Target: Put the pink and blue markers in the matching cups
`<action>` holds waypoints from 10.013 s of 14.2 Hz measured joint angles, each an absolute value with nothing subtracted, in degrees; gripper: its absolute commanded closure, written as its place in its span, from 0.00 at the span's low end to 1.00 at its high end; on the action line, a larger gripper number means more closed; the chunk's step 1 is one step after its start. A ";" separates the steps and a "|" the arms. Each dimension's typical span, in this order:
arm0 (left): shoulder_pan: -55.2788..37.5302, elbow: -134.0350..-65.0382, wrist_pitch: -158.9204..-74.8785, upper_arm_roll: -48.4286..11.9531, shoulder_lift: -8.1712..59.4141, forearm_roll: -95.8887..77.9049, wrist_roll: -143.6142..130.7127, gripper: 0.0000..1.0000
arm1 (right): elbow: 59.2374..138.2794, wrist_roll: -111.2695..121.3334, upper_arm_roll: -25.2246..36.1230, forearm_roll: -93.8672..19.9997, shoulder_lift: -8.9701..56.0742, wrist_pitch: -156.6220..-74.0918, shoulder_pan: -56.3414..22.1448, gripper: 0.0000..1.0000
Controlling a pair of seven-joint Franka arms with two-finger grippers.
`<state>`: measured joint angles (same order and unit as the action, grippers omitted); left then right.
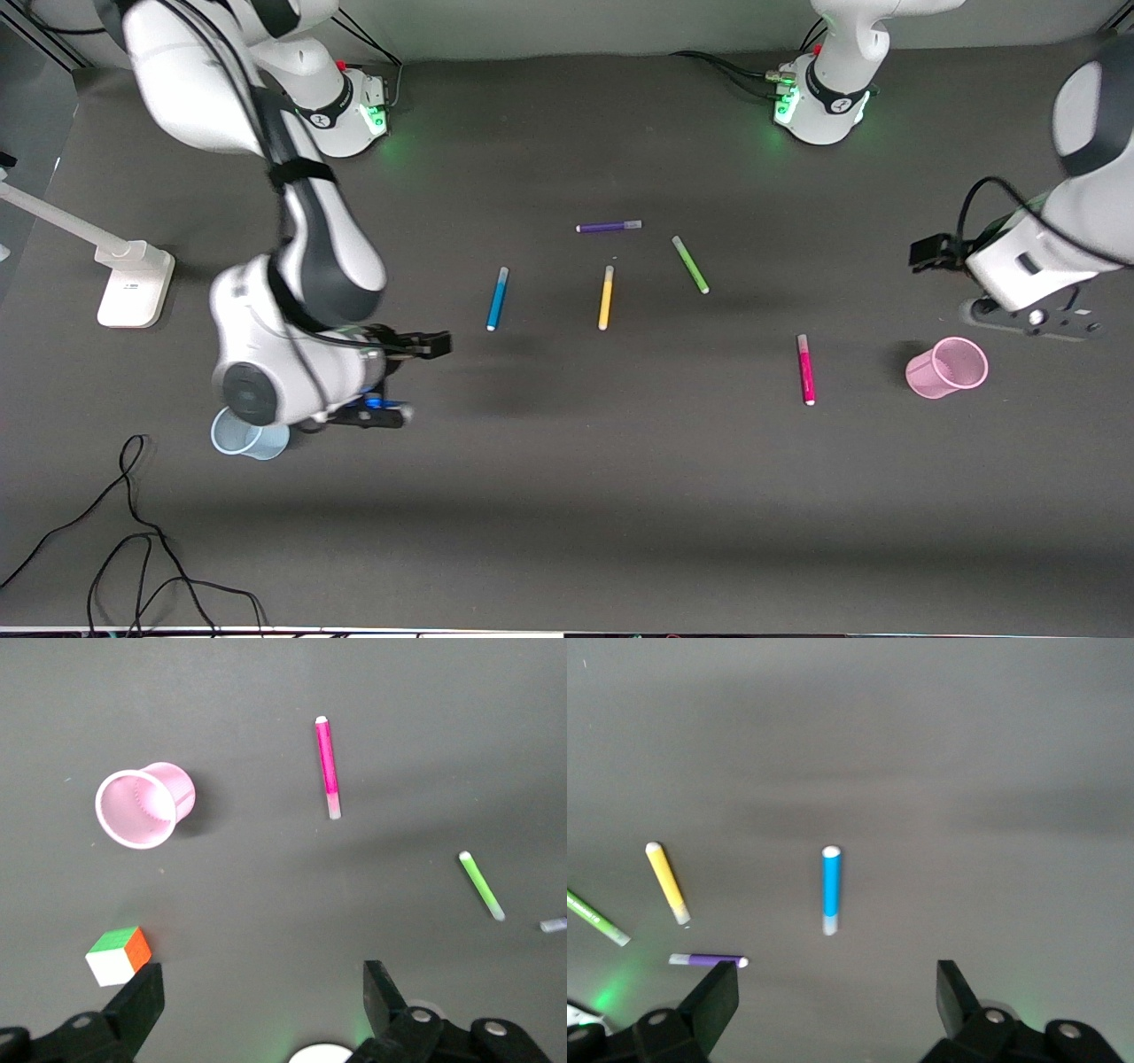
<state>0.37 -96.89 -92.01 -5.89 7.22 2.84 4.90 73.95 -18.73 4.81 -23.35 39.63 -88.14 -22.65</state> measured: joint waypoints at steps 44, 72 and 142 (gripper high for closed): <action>-3.51 -122.68 -153.80 -5.94 23.18 1.97 -3.24 1.00 | 74.08 -23.98 7.88 -26.56 52.55 -93.19 -30.06 1.00; 16.54 -109.29 -113.79 -5.11 18.72 20.69 48.51 1.00 | 80.61 -16.41 44.64 -17.11 42.45 -121.76 -30.01 1.00; 0.23 -91.63 -94.77 -3.56 1.10 3.82 1.35 0.00 | 102.25 -9.94 12.48 1.27 -4.32 -99.99 -15.91 0.00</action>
